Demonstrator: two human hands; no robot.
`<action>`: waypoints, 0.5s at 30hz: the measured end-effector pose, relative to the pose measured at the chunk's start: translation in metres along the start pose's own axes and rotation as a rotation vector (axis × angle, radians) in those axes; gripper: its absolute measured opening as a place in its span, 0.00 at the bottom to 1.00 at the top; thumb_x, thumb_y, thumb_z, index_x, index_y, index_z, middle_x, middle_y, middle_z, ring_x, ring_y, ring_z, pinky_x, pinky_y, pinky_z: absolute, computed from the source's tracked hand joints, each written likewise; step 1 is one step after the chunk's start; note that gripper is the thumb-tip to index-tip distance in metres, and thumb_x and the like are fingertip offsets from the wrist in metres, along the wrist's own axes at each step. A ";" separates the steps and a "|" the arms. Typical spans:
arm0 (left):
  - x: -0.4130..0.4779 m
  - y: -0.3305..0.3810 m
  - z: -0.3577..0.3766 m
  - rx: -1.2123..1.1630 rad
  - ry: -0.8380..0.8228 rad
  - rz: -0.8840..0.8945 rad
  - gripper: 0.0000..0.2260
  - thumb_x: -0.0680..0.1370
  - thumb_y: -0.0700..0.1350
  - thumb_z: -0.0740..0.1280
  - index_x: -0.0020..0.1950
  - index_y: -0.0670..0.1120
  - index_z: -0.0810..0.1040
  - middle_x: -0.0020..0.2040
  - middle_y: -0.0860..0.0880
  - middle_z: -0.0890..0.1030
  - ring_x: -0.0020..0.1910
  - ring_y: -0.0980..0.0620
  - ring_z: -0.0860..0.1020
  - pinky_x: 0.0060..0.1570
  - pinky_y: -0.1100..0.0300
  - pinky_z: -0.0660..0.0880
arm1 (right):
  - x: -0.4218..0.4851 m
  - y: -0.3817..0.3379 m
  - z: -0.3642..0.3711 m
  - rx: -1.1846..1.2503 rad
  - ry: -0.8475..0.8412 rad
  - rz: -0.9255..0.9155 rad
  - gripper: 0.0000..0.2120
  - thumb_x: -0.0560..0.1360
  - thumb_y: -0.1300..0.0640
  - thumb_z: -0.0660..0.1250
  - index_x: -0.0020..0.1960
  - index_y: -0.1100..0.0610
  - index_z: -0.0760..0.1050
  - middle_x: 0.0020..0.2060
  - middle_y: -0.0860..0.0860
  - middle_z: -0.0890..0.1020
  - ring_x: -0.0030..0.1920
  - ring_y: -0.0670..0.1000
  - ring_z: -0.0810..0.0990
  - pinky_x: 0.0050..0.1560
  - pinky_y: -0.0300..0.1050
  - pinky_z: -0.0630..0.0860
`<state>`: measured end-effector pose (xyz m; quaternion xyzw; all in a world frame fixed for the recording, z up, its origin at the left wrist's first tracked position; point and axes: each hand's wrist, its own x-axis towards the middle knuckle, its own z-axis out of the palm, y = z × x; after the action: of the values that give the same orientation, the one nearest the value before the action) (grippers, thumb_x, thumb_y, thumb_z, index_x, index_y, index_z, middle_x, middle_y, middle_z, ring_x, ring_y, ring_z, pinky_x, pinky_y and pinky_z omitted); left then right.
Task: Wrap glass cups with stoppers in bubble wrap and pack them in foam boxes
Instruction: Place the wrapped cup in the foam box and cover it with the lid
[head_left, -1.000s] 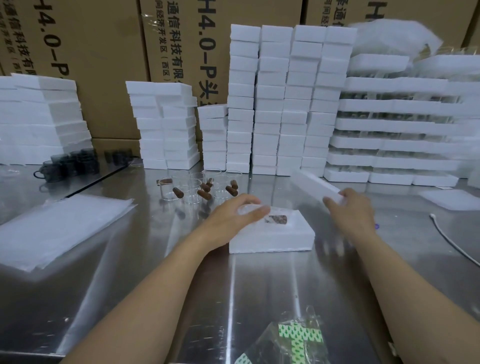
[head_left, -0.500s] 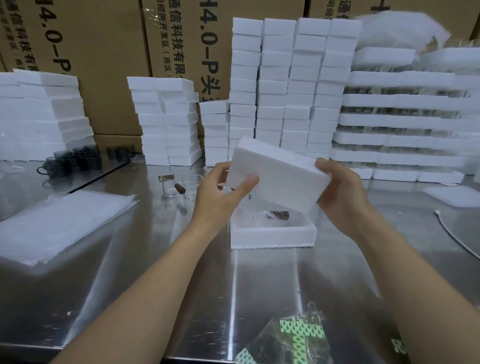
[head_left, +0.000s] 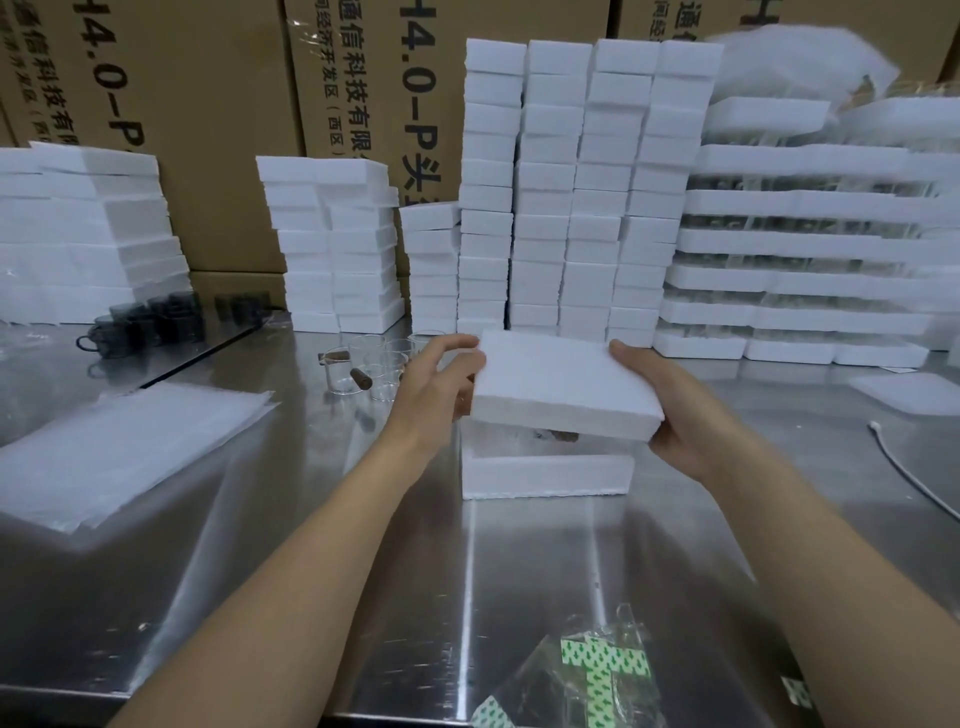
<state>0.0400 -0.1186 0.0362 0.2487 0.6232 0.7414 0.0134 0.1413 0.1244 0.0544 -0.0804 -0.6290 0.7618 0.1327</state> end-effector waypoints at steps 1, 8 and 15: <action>0.000 -0.001 0.001 0.007 -0.013 0.003 0.15 0.77 0.48 0.69 0.63 0.46 0.81 0.30 0.58 0.75 0.27 0.58 0.71 0.28 0.68 0.68 | 0.001 0.002 -0.001 0.008 0.000 0.008 0.23 0.74 0.43 0.78 0.63 0.54 0.82 0.58 0.52 0.87 0.57 0.53 0.87 0.59 0.50 0.82; 0.001 -0.009 -0.004 0.189 0.040 0.049 0.15 0.74 0.51 0.64 0.51 0.41 0.80 0.29 0.51 0.72 0.29 0.52 0.71 0.35 0.56 0.69 | 0.011 0.010 -0.008 -0.054 -0.006 0.009 0.22 0.73 0.43 0.74 0.63 0.54 0.82 0.59 0.54 0.87 0.55 0.53 0.86 0.61 0.52 0.80; -0.002 -0.017 -0.009 0.332 0.027 0.037 0.16 0.80 0.51 0.62 0.33 0.51 0.66 0.29 0.56 0.68 0.28 0.58 0.67 0.27 0.70 0.63 | 0.012 0.020 -0.006 -0.205 0.045 0.012 0.14 0.75 0.45 0.74 0.53 0.53 0.87 0.50 0.51 0.89 0.50 0.51 0.84 0.56 0.47 0.76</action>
<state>0.0332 -0.1237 0.0194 0.2490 0.7326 0.6316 -0.0500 0.1300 0.1303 0.0337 -0.1144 -0.7001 0.6921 0.1336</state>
